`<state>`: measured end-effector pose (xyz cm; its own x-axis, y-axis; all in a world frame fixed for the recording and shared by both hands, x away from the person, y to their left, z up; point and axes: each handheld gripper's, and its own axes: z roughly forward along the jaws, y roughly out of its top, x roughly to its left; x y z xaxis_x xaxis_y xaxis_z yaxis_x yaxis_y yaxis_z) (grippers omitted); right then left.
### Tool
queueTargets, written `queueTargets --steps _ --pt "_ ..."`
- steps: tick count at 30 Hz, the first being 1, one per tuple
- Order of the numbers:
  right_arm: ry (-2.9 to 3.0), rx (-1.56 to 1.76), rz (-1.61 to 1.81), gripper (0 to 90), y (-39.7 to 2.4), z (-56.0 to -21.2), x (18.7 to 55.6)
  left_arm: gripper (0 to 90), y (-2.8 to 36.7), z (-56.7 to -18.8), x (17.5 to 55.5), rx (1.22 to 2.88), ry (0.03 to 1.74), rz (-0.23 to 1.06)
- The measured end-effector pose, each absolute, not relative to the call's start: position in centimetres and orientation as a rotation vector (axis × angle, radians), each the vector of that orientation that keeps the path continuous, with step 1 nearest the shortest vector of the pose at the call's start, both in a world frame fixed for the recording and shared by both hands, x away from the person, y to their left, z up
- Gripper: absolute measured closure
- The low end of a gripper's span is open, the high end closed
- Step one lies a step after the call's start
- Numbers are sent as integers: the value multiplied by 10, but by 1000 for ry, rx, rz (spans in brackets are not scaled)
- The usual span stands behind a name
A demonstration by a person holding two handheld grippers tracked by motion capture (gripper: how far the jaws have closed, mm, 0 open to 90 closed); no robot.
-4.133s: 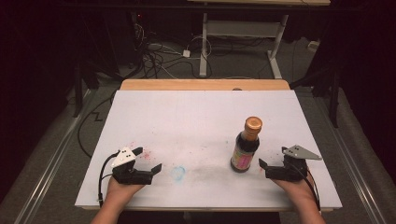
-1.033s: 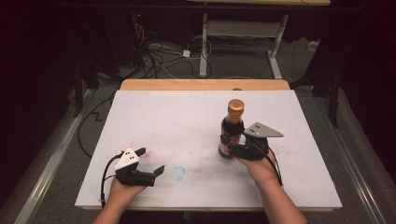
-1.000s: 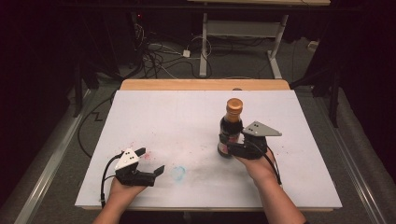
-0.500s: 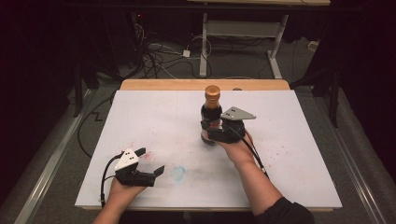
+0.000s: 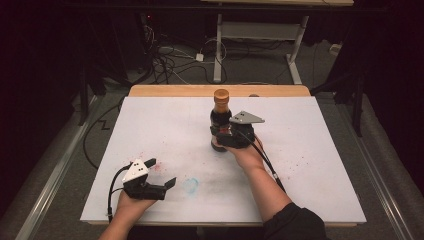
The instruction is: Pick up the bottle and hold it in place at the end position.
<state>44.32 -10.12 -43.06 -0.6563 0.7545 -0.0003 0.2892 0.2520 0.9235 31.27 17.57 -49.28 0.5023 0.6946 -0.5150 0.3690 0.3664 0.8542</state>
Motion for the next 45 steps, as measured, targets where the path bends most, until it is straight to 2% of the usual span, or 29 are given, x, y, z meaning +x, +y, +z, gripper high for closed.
queueTargets --steps 12,19,33,45 --pt "2099 939 1403 287 -104 -433 444 0 175 -493 313 1239 1091 280" --pt "2143 989 1366 123 -111 -435 444 0 175 -493 313 1237 1094 275" --pt "2112 968 1449 4 -140 -426 414 0 172 -491 313 1247 1099 282" --pt "2129 940 1440 6 -159 -425 400 0 157 -483 324 1271 1093 315"
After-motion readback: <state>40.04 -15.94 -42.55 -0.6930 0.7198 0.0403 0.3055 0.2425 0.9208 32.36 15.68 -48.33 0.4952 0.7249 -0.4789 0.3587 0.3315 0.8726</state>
